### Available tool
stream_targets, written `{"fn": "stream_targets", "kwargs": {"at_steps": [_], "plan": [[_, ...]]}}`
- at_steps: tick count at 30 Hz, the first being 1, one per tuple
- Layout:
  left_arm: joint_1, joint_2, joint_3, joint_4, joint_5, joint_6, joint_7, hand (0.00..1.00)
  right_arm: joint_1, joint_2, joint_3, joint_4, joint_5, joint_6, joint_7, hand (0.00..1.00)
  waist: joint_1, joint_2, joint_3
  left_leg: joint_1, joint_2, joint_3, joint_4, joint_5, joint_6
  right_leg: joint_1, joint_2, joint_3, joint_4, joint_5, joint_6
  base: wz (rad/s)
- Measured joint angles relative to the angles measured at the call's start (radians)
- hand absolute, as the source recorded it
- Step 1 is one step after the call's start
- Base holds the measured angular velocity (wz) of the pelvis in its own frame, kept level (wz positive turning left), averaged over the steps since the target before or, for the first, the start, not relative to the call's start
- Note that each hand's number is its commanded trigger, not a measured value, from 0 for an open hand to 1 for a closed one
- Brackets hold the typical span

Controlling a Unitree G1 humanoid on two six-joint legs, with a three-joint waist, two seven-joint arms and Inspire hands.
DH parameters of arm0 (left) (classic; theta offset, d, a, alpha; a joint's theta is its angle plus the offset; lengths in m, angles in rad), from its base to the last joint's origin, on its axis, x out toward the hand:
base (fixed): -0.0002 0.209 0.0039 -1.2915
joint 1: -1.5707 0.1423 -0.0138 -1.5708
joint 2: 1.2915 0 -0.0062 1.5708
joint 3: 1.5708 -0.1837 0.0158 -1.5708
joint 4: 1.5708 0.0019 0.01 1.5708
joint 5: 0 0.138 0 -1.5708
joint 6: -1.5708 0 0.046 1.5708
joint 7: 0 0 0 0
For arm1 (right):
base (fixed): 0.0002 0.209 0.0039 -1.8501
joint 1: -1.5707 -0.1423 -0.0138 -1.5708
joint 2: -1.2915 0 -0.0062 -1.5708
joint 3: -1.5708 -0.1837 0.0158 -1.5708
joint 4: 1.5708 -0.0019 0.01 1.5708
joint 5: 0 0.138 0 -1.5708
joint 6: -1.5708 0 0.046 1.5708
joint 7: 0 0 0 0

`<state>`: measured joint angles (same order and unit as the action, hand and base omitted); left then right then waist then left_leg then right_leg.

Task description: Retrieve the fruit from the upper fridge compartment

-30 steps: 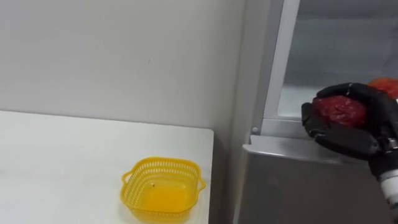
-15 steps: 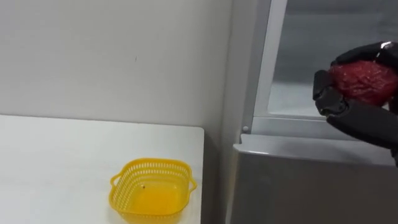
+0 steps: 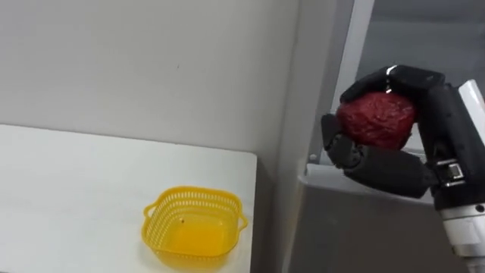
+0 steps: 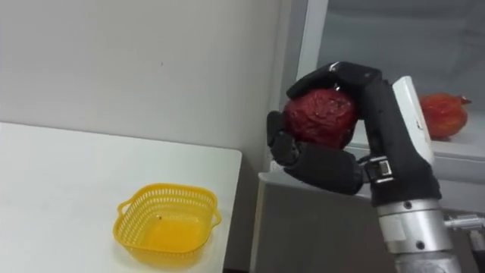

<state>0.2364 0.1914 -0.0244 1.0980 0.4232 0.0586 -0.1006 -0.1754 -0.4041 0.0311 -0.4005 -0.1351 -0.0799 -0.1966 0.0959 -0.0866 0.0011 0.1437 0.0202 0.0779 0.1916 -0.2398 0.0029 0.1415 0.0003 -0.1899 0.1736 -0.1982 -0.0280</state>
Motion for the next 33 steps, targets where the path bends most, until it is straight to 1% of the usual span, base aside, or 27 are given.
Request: {"fn": "stream_targets", "kwargs": {"at_steps": [1,3,4,5,6,7,9,11,12,13,14,15,16,17,18,19,22,23,25,26,27,29,31,32,33], "plan": [[-0.003,0.000,0.000,0.000,0.000,0.000,0.000,0.00,-0.001,0.000,0.008,0.000,-0.013,-0.004,0.004,1.00,0.010,0.001,0.0011,-0.002,0.000,0.000,0.001,0.000,0.000,-0.001,0.000,0.000,0.000,0.000,0.000,0.00],[-0.011,0.000,0.000,0.000,0.000,0.000,0.000,0.00,-0.004,0.000,0.035,0.000,-0.037,-0.006,0.011,1.00,0.019,0.000,0.0012,-0.006,0.000,-0.002,0.002,0.000,0.000,-0.003,0.001,-0.002,0.000,0.000,0.000,0.03],[-0.010,0.000,0.000,-0.001,0.000,0.000,-0.001,0.00,-0.014,0.000,0.051,0.000,-0.051,-0.005,0.034,1.00,0.022,-0.003,0.0013,-0.011,0.000,-0.007,0.004,0.000,0.000,-0.006,0.001,-0.005,0.000,0.000,0.000,0.10],[-0.011,0.000,0.000,-0.002,0.000,0.000,-0.002,0.00,-0.024,0.000,0.060,0.000,-0.059,-0.005,0.046,1.00,0.022,-0.004,0.0029,-0.013,0.000,-0.010,0.004,0.000,0.000,-0.006,0.001,-0.006,0.000,0.000,0.000,0.09],[-0.013,0.000,0.000,-0.004,0.001,-0.001,-0.009,0.00,-0.050,0.000,0.077,0.001,-0.067,-0.005,0.071,1.00,0.026,-0.004,0.0051,-0.014,0.000,-0.011,0.005,0.000,0.000,-0.009,0.001,-0.006,0.000,0.000,0.000,0.04],[-0.013,0.001,-0.001,-0.004,0.000,-0.001,-0.019,0.00,-0.078,0.000,0.095,0.003,-0.067,-0.005,0.086,1.00,0.030,-0.004,0.0054,-0.014,0.000,-0.012,0.005,0.000,0.000,-0.010,0.001,-0.008,0.000,0.000,0.000,0.00],[-0.014,0.003,-0.002,-0.003,0.000,-0.001,-0.028,0.00,-0.106,0.000,0.109,0.003,-0.067,-0.006,0.109,1.00,0.035,-0.006,0.0057,-0.013,0.000,-0.019,0.005,0.000,0.000,-0.008,0.000,-0.012,0.000,0.000,0.000,0.07],[-0.014,0.006,-0.003,-0.004,0.000,-0.001,-0.037,0.00,-0.116,0.009,0.110,0.003,-0.088,-0.005,0.123,1.00,0.043,-0.011,0.0067,-0.013,-0.001,-0.028,0.005,0.000,0.000,-0.002,-0.001,-0.020,-0.001,0.000,0.000,0.16],[-0.015,0.009,-0.010,-0.004,0.000,-0.001,-0.040,0.00,-0.124,0.021,0.116,0.004,-0.118,-0.004,0.130,1.00,0.047,-0.012,0.0071,-0.014,-0.001,-0.030,0.005,0.000,0.000,0.000,-0.001,-0.032,-0.001,0.000,0.000,0.12],[-0.015,0.012,-0.023,-0.002,0.001,0.000,-0.043,0.00,-0.134,0.031,0.129,0.006,-0.150,-0.003,0.136,1.00,0.051,-0.016,0.0050,-0.015,-0.001,-0.035,0.006,0.000,0.000,0.002,-0.002,-0.035,-0.001,0.000,0.000,0.09],[-0.011,0.012,-0.028,0.001,0.001,0.000,-0.045,0.00,-0.141,0.036,0.139,0.009,-0.164,-0.001,0.137,1.00,0.054,-0.016,0.0047,-0.015,-0.001,-0.041,0.005,0.000,0.000,0.004,-0.001,-0.037,-0.001,0.000,0.000,0.13],[-0.011,0.015,-0.041,0.003,0.001,0.003,-0.049,0.00,-0.163,0.043,0.166,0.025,-0.197,0.002,0.139,1.00,0.051,-0.018,0.0077,-0.013,-0.002,-0.053,0.006,0.000,0.000,0.011,-0.002,-0.046,-0.003,0.000,0.000,0.19],[-0.010,0.018,-0.051,0.004,0.001,0.004,-0.056,0.00,-0.179,0.043,0.184,0.046,-0.226,0.007,0.145,1.00,0.050,-0.022,0.0083,-0.012,-0.003,-0.062,0.006,0.000,0.000,0.017,-0.003,-0.058,-0.005,0.000,0.000,0.22],[-0.010,0.019,-0.053,0.004,0.001,0.004,-0.059,0.00,-0.184,0.043,0.190,0.056,-0.239,0.009,0.148,1.00,0.052,-0.024,0.0073,-0.012,-0.004,-0.065,0.006,0.000,-0.001,0.017,-0.004,-0.061,-0.004,0.000,0.000,0.17],[-0.015,0.020,-0.053,0.004,0.001,0.004,-0.063,0.00,-0.190,0.043,0.202,0.073,-0.256,0.013,0.150,1.00,0.070,-0.026,0.0061,-0.011,-0.004,-0.066,0.007,0.000,-0.001,0.017,-0.006,-0.064,-0.004,0.000,0.000,0.06],[-0.022,0.020,-0.053,0.004,0.001,0.005,-0.065,0.00,-0.191,0.043,0.213,0.087,-0.264,0.017,0.150,1.00,0.081,-0.028,0.0058,-0.011,-0.005,-0.069,0.010,0.000,-0.001,0.017,-0.011,-0.068,-0.004,0.000,0.000,0.10],[-0.027,0.021,-0.055,0.004,0.000,0.007,-0.066,0.00,-0.191,0.043,0.240,0.133,-0.266,0.017,0.157,1.00,0.103,-0.033,0.0075,-0.013,-0.012,-0.083,0.015,0.000,0.000,0.020,-0.017,-0.087,-0.002,-0.001,0.002,0.11],[-0.026,0.022,-0.055,0.003,0.000,0.007,-0.066,0.00,-0.191,0.043,0.245,0.147,-0.266,0.017,0.157,1.00,0.106,-0.035,0.0087,-0.013,-0.012,-0.085,0.016,0.000,0.000,0.020,-0.018,-0.088,-0.002,-0.001,0.002,0.09],[-0.024,0.025,-0.050,0.002,0.000,0.008,-0.069,0.00,-0.191,0.043,0.262,0.191,-0.269,0.026,0.167,1.00,0.124,-0.042,0.0122,-0.017,-0.016,-0.096,0.022,0.000,0.000,0.024,-0.021,-0.092,0.002,-0.003,0.004,0.10],[-0.025,0.026,-0.048,0.002,0.000,0.008,-0.071,0.00,-0.190,0.043,0.263,0.200,-0.272,0.028,0.170,1.00,0.127,-0.045,0.0133,-0.021,-0.017,-0.102,0.023,0.000,0.000,0.025,-0.022,-0.099,0.003,-0.003,0.005,0.27],[-0.024,0.029,-0.045,0.003,0.001,0.008,-0.073,0.00,-0.191,0.042,0.263,0.219,-0.276,0.030,0.178,1.00,0.128,-0.052,0.0136,-0.030,-0.019,-0.122,0.025,0.000,0.000,0.026,-0.025,-0.117,0.004,-0.004,0.006,0.33],[-0.021,0.034,-0.040,0.002,0.001,0.007,-0.083,0.00,-0.193,0.042,0.263,0.265,-0.287,0.029,0.179,1.00,0.132,-0.058,0.0165,-0.029,-0.023,-0.139,0.028,0.000,0.001,0.033,-0.026,-0.132,0.013,-0.006,0.010,0.35],[-0.014,0.038,-0.027,0.001,0.001,0.007,-0.084,0.00,-0.193,0.041,0.263,0.320,-0.306,0.030,0.188,1.00,0.139,-0.070,0.0122,-0.032,-0.030,-0.164,0.034,0.000,0.001,0.043,-0.027,-0.152,0.014,-0.011,0.015,0.36],[-0.008,0.042,-0.028,0.001,0.001,0.007,-0.086,0.00,-0.193,0.040,0.263,0.342,-0.306,0.028,0.190,1.00,0.142,-0.075,0.0161,-0.033,-0.033,-0.174,0.042,0.000,0.001,0.050,-0.029,-0.166,0.014,-0.013,0.017,0.28],[-0.005,0.045,-0.028,0.001,0.001,0.007,-0.087,0.00,-0.193,0.040,0.264,0.354,-0.306,0.028,0.193,1.00,0.143,-0.078,0.0156,-0.035,-0.034,-0.180,0.044,0.000,0.001,0.051,-0.030,-0.171,0.015,-0.013,0.017,0.28]]}}
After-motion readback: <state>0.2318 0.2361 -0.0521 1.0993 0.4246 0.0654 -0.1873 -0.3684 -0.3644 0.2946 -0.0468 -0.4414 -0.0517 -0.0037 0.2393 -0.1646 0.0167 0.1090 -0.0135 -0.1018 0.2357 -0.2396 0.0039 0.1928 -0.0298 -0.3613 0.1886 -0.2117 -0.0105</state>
